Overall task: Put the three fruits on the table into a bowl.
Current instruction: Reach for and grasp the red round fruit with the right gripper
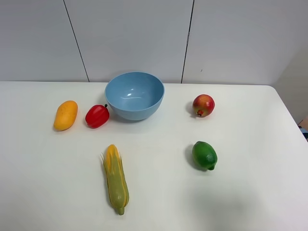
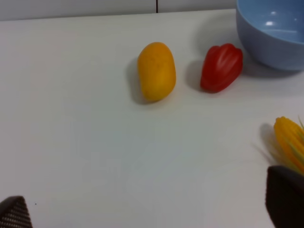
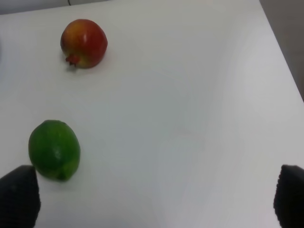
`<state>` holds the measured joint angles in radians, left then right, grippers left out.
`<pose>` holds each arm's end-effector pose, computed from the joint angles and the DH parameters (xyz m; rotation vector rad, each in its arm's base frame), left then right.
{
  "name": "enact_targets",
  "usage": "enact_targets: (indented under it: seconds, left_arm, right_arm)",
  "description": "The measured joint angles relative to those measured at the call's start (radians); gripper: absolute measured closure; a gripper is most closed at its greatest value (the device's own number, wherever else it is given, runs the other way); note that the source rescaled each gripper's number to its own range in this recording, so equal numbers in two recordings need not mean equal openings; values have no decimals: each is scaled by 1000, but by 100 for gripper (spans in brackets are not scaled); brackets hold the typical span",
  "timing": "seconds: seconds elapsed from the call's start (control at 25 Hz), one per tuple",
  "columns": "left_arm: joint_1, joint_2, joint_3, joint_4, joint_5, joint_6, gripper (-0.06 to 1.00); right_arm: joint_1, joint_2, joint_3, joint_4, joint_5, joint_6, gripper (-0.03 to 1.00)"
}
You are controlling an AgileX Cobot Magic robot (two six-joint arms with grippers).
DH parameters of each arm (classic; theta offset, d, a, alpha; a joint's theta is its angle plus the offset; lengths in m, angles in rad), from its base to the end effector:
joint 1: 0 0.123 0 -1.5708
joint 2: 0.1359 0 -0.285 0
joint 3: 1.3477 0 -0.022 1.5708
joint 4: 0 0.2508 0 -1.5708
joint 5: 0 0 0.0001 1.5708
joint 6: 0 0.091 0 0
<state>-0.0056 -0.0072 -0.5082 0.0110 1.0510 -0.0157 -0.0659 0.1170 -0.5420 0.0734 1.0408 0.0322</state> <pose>-0.0065 0.0009 0.2803 -0.0107 2.0191 -0.0004 0.0107 0.0051 0.2906 0.1036 2.0952 0.0685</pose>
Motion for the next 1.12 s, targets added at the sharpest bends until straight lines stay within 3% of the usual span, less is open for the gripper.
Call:
enact_targets:
  seconds: [0.2,0.4,0.56,0.6,0.8,0.96,1.12]
  left_arm:
    - [0,0,0,0,0,0,-6]
    - [0,0,0,0,0,0,-6]
    - [0,0,0,0,0,0,-6]
    - [0,0,0,0,0,0,-6]
    - [0,0,0,0,0,0,-6]
    - [0,0,0,0,0,0,-6]
    - [0,0,0,0,0,0,-6]
  right_arm:
    - [0,336,-97,-28,-155,3,-2]
    - [0,749,-194,-33,-388,-48,-2]
    - [0,1081,-291,77,-547,-83,-2]
    - [0,1081,-291,77,-547,-83,-2]
    - [10,1388,-408,185,-735,-90,-2]
    - [93,1596,-521,198,-761,-90,-2]
    - [207,1798,-690,203,-712,-53,-2]
